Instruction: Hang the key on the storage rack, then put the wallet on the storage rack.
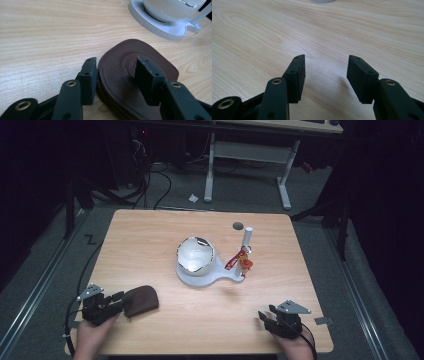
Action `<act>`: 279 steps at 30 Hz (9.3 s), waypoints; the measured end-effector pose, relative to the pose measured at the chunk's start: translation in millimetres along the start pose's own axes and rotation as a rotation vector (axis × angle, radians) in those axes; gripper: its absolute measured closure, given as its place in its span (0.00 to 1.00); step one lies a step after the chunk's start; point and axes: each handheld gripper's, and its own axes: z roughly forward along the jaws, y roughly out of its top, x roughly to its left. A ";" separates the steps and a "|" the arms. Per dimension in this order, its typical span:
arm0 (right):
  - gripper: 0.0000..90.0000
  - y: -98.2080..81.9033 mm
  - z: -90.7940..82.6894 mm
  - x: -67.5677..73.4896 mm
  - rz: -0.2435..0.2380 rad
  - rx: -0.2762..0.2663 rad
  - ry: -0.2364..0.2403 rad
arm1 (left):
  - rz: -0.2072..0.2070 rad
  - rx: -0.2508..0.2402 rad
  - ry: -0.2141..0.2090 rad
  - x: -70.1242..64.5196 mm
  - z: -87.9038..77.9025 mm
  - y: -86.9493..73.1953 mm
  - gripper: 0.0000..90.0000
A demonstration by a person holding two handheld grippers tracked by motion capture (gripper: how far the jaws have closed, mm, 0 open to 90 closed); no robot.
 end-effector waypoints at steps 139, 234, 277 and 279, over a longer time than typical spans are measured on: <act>0.56 -2.1 -9.0 -14.1 0.047 -0.061 0.059 | 0.326 -0.197 0.088 -136.0 93.3 141.2 0.95; 0.56 -2.3 -7.7 -12.9 0.035 -0.055 0.064 | 0.306 -0.113 0.065 -116.7 63.2 89.9 0.48; 0.56 7.4 1.1 -15.3 0.035 -0.090 -0.042 | 0.251 0.051 0.093 -51.6 -22.7 -32.2 0.36; 0.56 7.6 1.0 -15.6 0.030 -0.090 -0.041 | 0.241 0.051 0.095 -50.3 -22.4 -32.1 0.36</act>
